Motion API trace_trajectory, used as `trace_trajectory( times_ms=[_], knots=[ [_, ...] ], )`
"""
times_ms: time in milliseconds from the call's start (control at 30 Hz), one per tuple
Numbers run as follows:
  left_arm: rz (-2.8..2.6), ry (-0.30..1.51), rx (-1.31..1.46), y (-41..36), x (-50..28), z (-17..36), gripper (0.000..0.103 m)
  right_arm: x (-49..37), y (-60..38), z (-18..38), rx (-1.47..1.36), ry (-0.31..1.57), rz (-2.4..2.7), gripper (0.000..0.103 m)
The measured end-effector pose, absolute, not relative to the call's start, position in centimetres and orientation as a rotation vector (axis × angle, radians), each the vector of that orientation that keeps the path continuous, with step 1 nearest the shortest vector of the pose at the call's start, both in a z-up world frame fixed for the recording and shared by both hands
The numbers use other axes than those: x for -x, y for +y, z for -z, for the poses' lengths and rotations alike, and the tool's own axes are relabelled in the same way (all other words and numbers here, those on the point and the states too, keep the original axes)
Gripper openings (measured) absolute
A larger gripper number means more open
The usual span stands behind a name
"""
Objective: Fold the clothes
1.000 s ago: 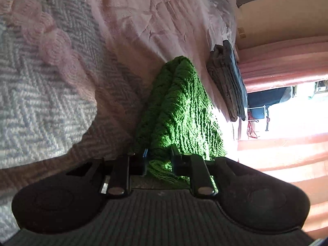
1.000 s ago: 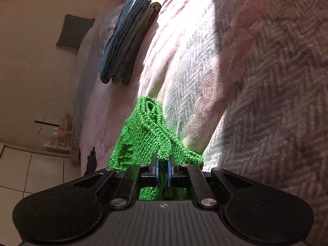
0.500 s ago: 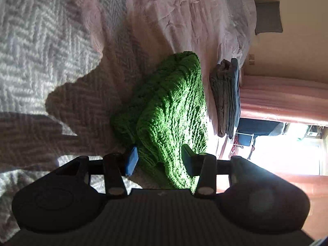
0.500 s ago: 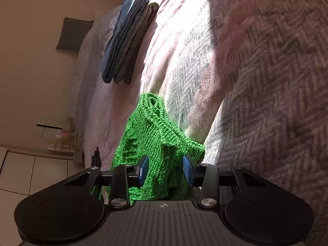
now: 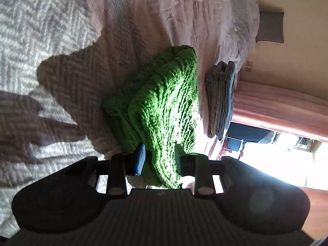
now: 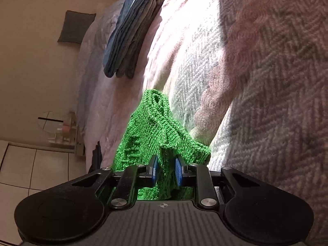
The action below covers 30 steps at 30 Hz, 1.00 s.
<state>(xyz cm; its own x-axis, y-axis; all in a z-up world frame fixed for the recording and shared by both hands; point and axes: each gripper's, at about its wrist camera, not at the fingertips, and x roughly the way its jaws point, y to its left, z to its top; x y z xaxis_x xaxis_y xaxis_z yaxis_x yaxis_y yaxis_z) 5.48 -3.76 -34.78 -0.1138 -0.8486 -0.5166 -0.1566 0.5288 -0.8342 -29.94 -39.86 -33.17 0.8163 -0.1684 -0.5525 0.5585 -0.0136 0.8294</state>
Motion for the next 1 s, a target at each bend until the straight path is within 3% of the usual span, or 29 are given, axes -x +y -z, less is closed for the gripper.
trace_trajectory(
  times_ms=[333,400,433,467,600,667,800,1000],
  knots=[
    [0.706,1.583,0.782,-6.0,-5.8,36.3,0.023,29.6,-40.4,33.9,-1.526,0.322,0.593,0.023],
    [0.708,1.559,0.771,-5.8,-5.7,36.2,0.012,29.5,-40.6,33.9,-1.521,0.325,0.602,0.022],
    [0.725,1.538,0.764,-5.7,-5.7,35.9,0.011,29.5,-40.6,33.6,-1.494,0.328,0.604,0.019],
    [0.761,1.498,0.743,-5.7,-5.5,35.2,0.01,29.5,-40.5,33.3,-1.467,0.332,0.606,0.005],
    [0.948,1.307,0.584,-6.0,-4.1,32.3,0.009,30.7,-39.8,31.3,-1.365,0.261,0.589,0.004],
    [0.949,1.302,0.46,-6.4,-3.5,32.9,0.009,31.3,-39.4,30.9,-1.337,0.249,0.604,0.004],
    [0.902,1.344,0.402,-6.7,-3.3,35.4,0.01,31.2,-38.8,32.7,-1.306,0.333,0.678,0.004],
    [0.911,1.308,0.275,-6.8,-2.3,34.0,0.013,28.7,-37.6,33.3,-1.167,0.508,0.712,0.005]
  ],
)
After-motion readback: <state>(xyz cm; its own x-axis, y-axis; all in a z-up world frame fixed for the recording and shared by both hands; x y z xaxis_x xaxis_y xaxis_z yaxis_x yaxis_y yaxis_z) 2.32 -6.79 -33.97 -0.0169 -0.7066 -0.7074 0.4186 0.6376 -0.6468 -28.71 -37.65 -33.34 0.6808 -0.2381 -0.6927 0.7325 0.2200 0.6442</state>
